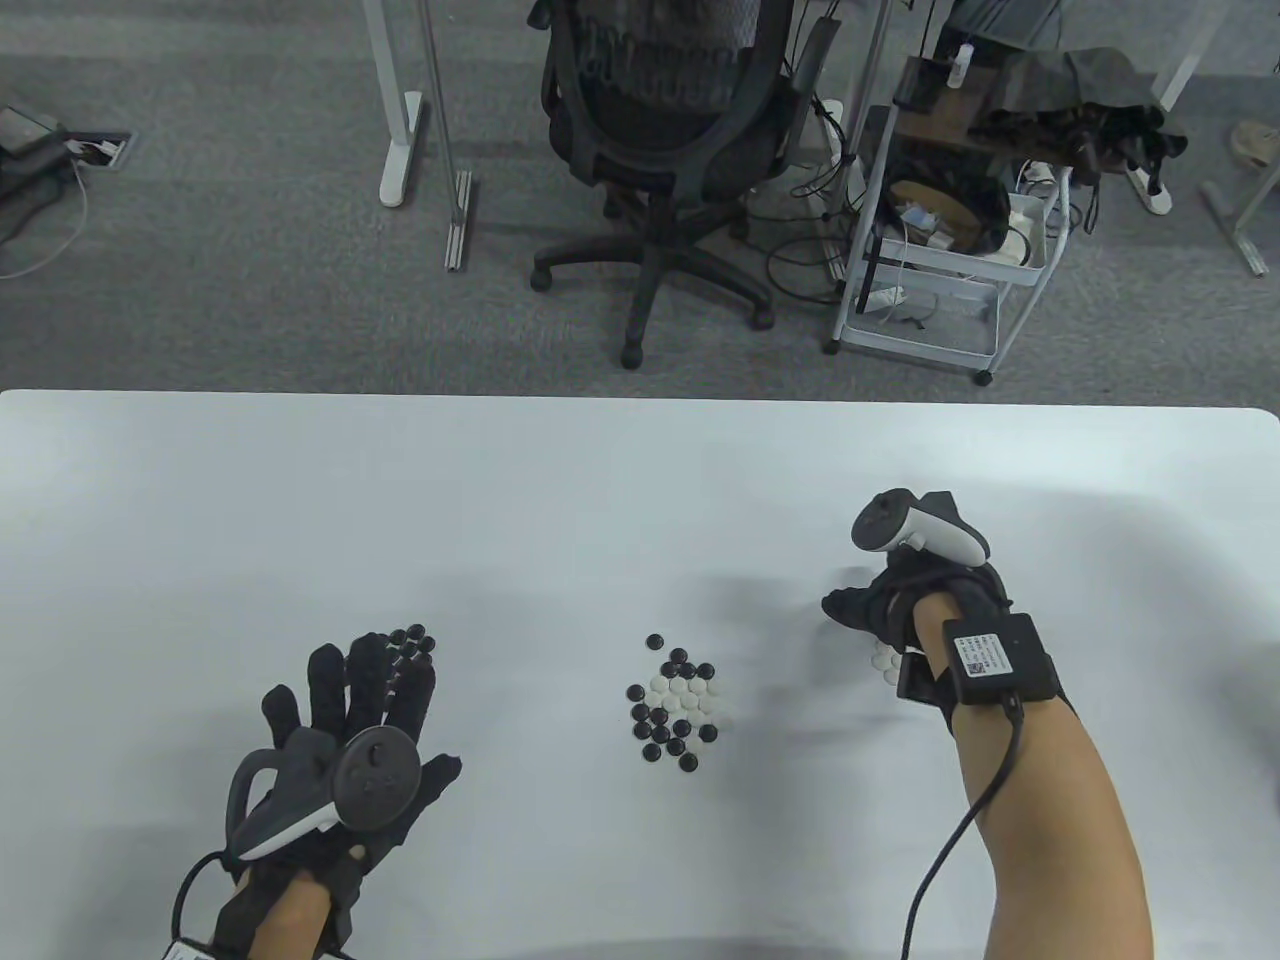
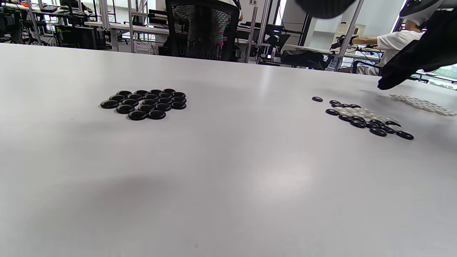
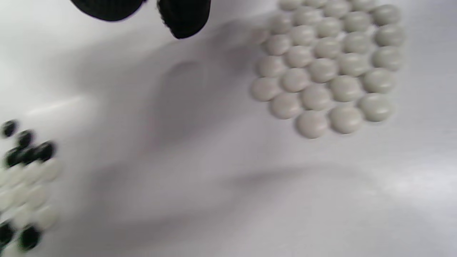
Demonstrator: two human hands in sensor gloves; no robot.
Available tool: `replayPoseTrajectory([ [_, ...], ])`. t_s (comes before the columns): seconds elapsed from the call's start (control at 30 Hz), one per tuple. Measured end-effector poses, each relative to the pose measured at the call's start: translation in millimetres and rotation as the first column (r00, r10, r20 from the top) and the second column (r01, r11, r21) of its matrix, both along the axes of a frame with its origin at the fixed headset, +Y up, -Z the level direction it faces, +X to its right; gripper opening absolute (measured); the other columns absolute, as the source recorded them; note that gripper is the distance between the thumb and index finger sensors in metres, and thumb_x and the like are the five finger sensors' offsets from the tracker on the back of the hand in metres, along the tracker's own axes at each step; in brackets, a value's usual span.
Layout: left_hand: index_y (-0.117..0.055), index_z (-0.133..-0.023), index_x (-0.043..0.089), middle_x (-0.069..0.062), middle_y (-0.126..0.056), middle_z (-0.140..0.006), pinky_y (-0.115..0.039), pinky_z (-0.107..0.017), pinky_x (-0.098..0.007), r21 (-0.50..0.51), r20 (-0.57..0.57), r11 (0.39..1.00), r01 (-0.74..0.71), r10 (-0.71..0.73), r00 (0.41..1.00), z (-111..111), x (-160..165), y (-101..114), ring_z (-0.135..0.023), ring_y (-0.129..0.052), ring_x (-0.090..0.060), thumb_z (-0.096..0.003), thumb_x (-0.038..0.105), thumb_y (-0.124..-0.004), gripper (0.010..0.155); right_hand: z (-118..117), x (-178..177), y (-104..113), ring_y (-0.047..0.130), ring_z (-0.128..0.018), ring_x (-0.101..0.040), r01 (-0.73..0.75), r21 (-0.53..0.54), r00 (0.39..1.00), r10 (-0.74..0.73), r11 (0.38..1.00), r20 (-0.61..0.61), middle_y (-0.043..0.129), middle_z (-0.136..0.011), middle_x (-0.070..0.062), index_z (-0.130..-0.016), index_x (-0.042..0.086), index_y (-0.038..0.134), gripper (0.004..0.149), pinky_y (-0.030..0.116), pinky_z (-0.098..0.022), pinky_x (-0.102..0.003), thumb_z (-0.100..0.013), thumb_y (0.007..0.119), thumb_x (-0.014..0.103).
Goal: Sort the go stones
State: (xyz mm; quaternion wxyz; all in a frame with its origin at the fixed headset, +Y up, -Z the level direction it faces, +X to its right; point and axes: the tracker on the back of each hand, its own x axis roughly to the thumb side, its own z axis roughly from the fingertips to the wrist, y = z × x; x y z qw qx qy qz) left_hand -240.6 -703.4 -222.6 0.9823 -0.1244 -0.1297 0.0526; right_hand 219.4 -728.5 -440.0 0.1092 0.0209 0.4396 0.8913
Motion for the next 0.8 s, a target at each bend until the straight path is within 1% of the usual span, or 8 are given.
replayPoseTrajectory([
  [0.07,-0.015,-0.119,0.011,-0.038,0.01,-0.115,-0.002,-0.054,-0.085,-0.003,0.0,1.0,0.002,-0.002,1.0,-0.2,0.2,-0.2,-0.093,0.013,-0.062,-0.0633,0.052,-0.049,0.078,9.5,-21.7,6.3,-0.015,-0.086,-0.055,0.023,-0.026,0.994,-0.025,0.999,-0.102,-0.004,-0.108,-0.024,-0.11,0.022,0.059,0.063,0.004,-0.054,-0.081,-0.055,0.052,0.051],
  [0.2,-0.015,-0.119,0.011,-0.038,0.01,-0.115,-0.002,-0.055,-0.085,-0.005,0.004,1.0,0.007,-0.007,1.0,-0.1,1.7,0.0,-0.093,0.013,-0.062,-0.0634,0.052,-0.049,0.077,28.1,-58.9,10.7,-0.014,-0.087,-0.055,0.049,-0.036,0.967,-0.056,0.998,-0.249,-0.002,-0.109,-0.024,-0.109,0.022,0.062,0.062,0.004,-0.054,-0.081,-0.055,0.053,0.051],
  [0.33,-0.015,-0.119,0.011,-0.038,0.01,-0.115,-0.002,-0.054,-0.085,-0.001,0.008,1.0,0.006,-0.006,1.0,0.4,2.6,0.5,-0.093,0.013,-0.062,-0.0633,0.052,-0.049,0.077,47.7,-92.1,3.3,-0.014,-0.086,-0.055,0.055,-0.059,0.926,-0.073,0.997,-0.369,-0.004,-0.108,-0.024,-0.109,0.023,0.059,0.061,0.004,-0.054,-0.081,-0.055,0.052,0.051],
  [0.4,-0.015,-0.119,0.011,-0.038,0.01,-0.115,-0.002,-0.055,-0.085,-0.001,0.008,1.0,0.005,-0.005,1.0,0.2,2.4,0.2,-0.093,0.013,-0.062,-0.0633,0.052,-0.049,0.077,52.5,-102.8,-1.3,-0.015,-0.086,-0.055,0.049,-0.054,0.912,-0.067,0.997,-0.404,-0.006,-0.107,-0.024,-0.11,0.024,0.056,0.062,0.004,-0.054,-0.081,-0.055,0.052,0.051],
  [0.5,-0.015,-0.119,0.011,-0.038,0.01,-0.115,-0.002,-0.055,-0.085,0.0,0.008,1.0,0.004,-0.004,1.0,0.5,2.5,0.4,-0.093,0.013,-0.063,-0.0634,0.052,-0.049,0.077,53.5,-110.1,-9.6,-0.015,-0.086,-0.055,0.052,-0.062,0.909,-0.073,0.997,-0.411,-0.008,-0.106,-0.024,-0.111,0.024,0.052,0.062,0.004,-0.054,-0.081,-0.055,0.052,0.051],
  [0.6,-0.015,-0.119,0.011,-0.038,0.01,-0.115,-0.002,-0.055,-0.085,0.006,0.009,1.0,0.001,-0.001,1.0,1.0,2.6,1.3,-0.093,0.013,-0.062,-0.0634,0.052,-0.049,0.077,52.8,-108.3,-17.3,-0.016,-0.085,-0.055,0.051,-0.073,0.915,-0.076,0.996,-0.397,-0.009,-0.105,-0.024,-0.111,0.025,0.051,0.062,0.004,-0.054,-0.081,-0.055,0.052,0.051],
  [0.7,-0.015,-0.119,0.011,-0.038,0.01,-0.115,-0.002,-0.055,-0.085,0.01,0.01,1.0,-0.005,0.005,1.0,1.2,1.9,1.8,-0.093,0.013,-0.062,-0.0634,0.052,-0.049,0.077,51.9,-98.6,-23.7,-0.016,-0.085,-0.055,0.042,-0.073,0.925,-0.067,0.996,-0.374,-0.009,-0.105,-0.024,-0.111,0.026,0.05,0.062,0.004,-0.054,-0.081,-0.055,0.052,0.051],
  [0.8,-0.015,-0.119,0.011,-0.038,0.01,-0.115,-0.002,-0.055,-0.085,0.008,0.01,1.0,-0.006,0.006,1.0,1.0,1.5,1.6,-0.093,0.013,-0.062,-0.0634,0.052,-0.049,0.078,47.9,-83.2,-22.5,-0.016,-0.085,-0.054,0.031,-0.061,0.941,-0.049,0.998,-0.335,-0.009,-0.106,-0.023,-0.111,0.026,0.051,0.061,0.004,-0.054,-0.081,-0.055,0.052,0.051],
])
